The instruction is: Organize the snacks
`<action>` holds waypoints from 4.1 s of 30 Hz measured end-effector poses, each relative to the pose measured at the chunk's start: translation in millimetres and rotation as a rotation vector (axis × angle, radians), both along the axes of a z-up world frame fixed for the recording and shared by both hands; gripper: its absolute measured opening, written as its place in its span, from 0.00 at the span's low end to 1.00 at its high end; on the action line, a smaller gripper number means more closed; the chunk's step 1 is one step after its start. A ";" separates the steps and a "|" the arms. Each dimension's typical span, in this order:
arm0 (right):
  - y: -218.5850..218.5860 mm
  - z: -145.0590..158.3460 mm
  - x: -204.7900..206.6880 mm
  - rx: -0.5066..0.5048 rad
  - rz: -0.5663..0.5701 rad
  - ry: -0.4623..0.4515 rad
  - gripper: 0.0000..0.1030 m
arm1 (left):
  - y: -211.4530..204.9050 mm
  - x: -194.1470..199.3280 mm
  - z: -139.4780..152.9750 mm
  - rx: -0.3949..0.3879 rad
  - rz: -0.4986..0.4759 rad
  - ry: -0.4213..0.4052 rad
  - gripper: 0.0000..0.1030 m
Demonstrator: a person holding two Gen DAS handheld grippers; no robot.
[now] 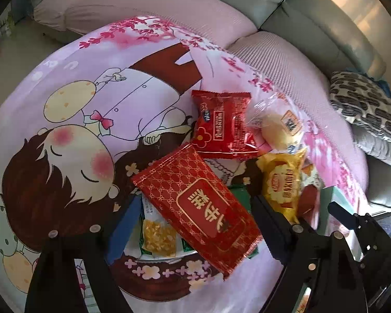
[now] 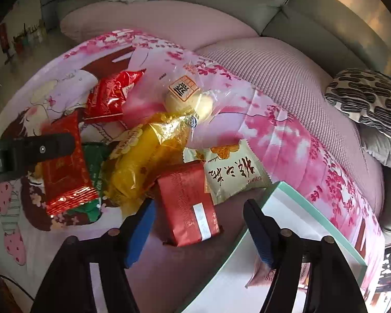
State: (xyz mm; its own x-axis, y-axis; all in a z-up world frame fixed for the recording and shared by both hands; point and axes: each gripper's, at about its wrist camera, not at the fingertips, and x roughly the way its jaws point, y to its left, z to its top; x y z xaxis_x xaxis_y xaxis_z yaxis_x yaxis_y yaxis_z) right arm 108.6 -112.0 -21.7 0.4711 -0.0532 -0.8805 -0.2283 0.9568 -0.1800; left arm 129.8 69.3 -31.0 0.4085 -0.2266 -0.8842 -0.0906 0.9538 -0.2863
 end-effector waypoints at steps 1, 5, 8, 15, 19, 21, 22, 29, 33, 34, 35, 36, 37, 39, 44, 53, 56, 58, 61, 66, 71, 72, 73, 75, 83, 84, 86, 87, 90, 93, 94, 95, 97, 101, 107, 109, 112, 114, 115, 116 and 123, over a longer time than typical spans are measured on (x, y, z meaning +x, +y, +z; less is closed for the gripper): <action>-1.2 -3.3 2.9 0.007 -0.001 0.011 0.66 | -1.3 1.9 -2.7 0.013 0.002 0.011 0.85; -2.7 -13.1 5.8 0.021 -0.017 0.039 0.61 | -3.8 5.6 -9.6 0.042 0.003 0.031 0.85; -2.6 -18.8 4.3 0.046 -0.027 0.057 0.52 | -1.9 4.8 -10.3 0.041 0.009 0.033 0.80; -7.3 -12.0 -1.1 0.146 -0.115 0.037 0.45 | 3.6 2.0 -11.2 0.048 0.017 0.033 0.69; -9.4 -12.1 -7.9 0.220 -0.188 0.027 0.43 | 7.9 1.9 -13.5 0.031 0.026 0.040 0.68; -9.9 -13.3 -10.7 0.241 -0.216 0.032 0.42 | 10.6 1.3 -13.9 0.023 0.025 0.044 0.67; -9.5 -13.6 -13.3 0.253 -0.235 0.034 0.42 | 11.8 0.7 -13.7 0.021 0.024 0.045 0.67; -1.5 -18.7 -17.0 0.238 -0.283 0.040 0.42 | 12.0 -1.0 -13.5 0.030 0.014 0.045 0.65; -1.2 -25.7 -12.3 0.236 -0.309 0.047 0.42 | 12.8 0.3 -16.6 0.026 0.017 0.049 0.65; -1.3 -27.3 -11.7 0.233 -0.311 0.049 0.42 | 12.9 0.5 -17.3 0.028 0.017 0.049 0.65; 0.0 -29.9 -11.2 0.223 -0.314 0.051 0.42 | 12.9 0.9 -17.9 0.028 0.018 0.048 0.65; 1.0 -31.1 -11.4 0.215 -0.316 0.049 0.42 | 12.4 1.6 -18.5 0.028 0.019 0.048 0.65; 2.7 -31.9 -11.5 0.203 -0.316 0.044 0.42 | 12.3 1.7 -18.8 0.026 0.021 0.048 0.64; 5.5 -33.0 -11.9 0.184 -0.319 0.039 0.42 | 12.7 1.6 -18.9 0.025 0.028 0.045 0.59; 5.7 -31.1 -15.3 0.191 -0.345 0.023 0.42 | 17.8 1.5 -19.0 0.008 0.049 0.044 0.50; 5.6 -21.9 -31.3 0.233 -0.356 -0.026 0.41 | 24.9 -2.7 -13.6 -0.005 0.077 0.036 0.49; 5.0 -16.9 -37.5 0.248 -0.353 -0.042 0.41 | 26.4 -5.1 -9.9 -0.008 0.085 0.027 0.48; 5.1 -13.9 -41.4 0.257 -0.352 -0.051 0.41 | 26.6 -6.4 -6.1 -0.008 0.086 0.017 0.48; 4.1 -7.3 -47.6 0.271 -0.352 -0.067 0.40 | 26.7 -8.1 0.0 -0.011 0.088 0.000 0.48; 0.3 9.0 -59.8 0.293 -0.359 -0.104 0.41 | 31.9 -12.0 11.6 -0.038 0.099 -0.020 0.48; -3.6 22.1 -70.6 0.310 -0.368 -0.134 0.40 | 34.1 -13.9 22.8 -0.073 0.102 -0.046 0.48; -4.2 23.1 -72.0 0.313 -0.370 -0.135 0.40 | 33.0 -13.7 23.6 -0.067 0.098 -0.048 0.48; -5.1 23.7 -74.4 0.318 -0.373 -0.135 0.40 | 31.6 -13.5 23.1 -0.063 0.093 -0.046 0.48; -6.2 23.3 -76.8 0.320 -0.376 -0.130 0.40 | 29.6 -12.8 19.3 -0.068 0.088 -0.032 0.48; -11.7 9.7 -80.6 0.336 -0.394 -0.087 0.40 | 19.0 -11.5 3.9 -0.056 0.051 0.031 0.49; -11.8 7.9 -80.1 0.336 -0.393 -0.083 0.40 | 17.6 -11.0 2.1 -0.054 0.047 0.039 0.49; -10.4 2.9 -78.2 0.336 -0.388 -0.070 0.41 | 16.5 -10.3 -1.1 -0.043 0.049 0.053 0.49; -9.4 0.4 -77.7 0.334 -0.386 -0.064 0.40 | 16.9 -10.5 -1.9 -0.039 0.050 0.057 0.49; -5.6 -3.3 -76.8 0.328 -0.373 -0.052 0.41 | 20.6 -11.1 -2.1 -0.046 0.060 0.056 0.49; -2.3 -4.0 -76.7 0.327 -0.362 -0.047 0.41 | 21.4 -12.2 -0.7 -0.023 0.064 0.049 0.49; -1.8 -4.6 -76.6 0.328 -0.362 -0.044 0.40 | 22.1 -12.1 -0.7 -0.022 0.065 0.048 0.48; -1.0 -6.1 -76.3 0.325 -0.362 -0.038 0.40 | 22.4 -12.4 -0.7 -0.017 0.064 0.045 0.45; -0.1 -8.9 -75.9 0.324 -0.361 -0.027 0.41 | 23.2 -12.9 0.0 -0.009 0.066 0.040 0.44; 0.5 -8.5 -76.7 0.329 -0.358 -0.029 0.41 | 26.4 -14.0 2.7 -0.012 0.080 0.025 0.42; -0.6 -2.0 -79.0 0.339 -0.357 -0.047 0.40 | 30.8 -15.8 12.5 -0.032 0.096 -0.011 0.41; -1.0 0.7 -79.3 0.342 -0.358 -0.054 0.40 | 31.2 -17.2 17.0 -0.035 0.096 -0.027 0.41; -2.5 7.1 -81.5 0.351 -0.359 -0.069 0.41 | 30.7 -18.5 23.4 -0.036 0.097 -0.044 0.41; -3.4 11.1 -82.9 0.357 -0.360 -0.078 0.40 | 30.2 -19.1 27.0 -0.035 0.095 -0.055 0.41; -3.7 12.1 -83.3 0.359 -0.360 -0.081 0.40 | 28.8 -19.2 28.7 -0.036 0.093 -0.061 0.41; -4.5 14.3 -84.1 0.361 -0.362 -0.086 0.41 | 27.7 -19.6 30.0 -0.037 0.089 -0.066 0.41; -26.8 26.0 -89.3 0.378 -0.417 -0.107 0.41 | 9.2 -25.4 41.0 -0.048 0.034 -0.096 0.41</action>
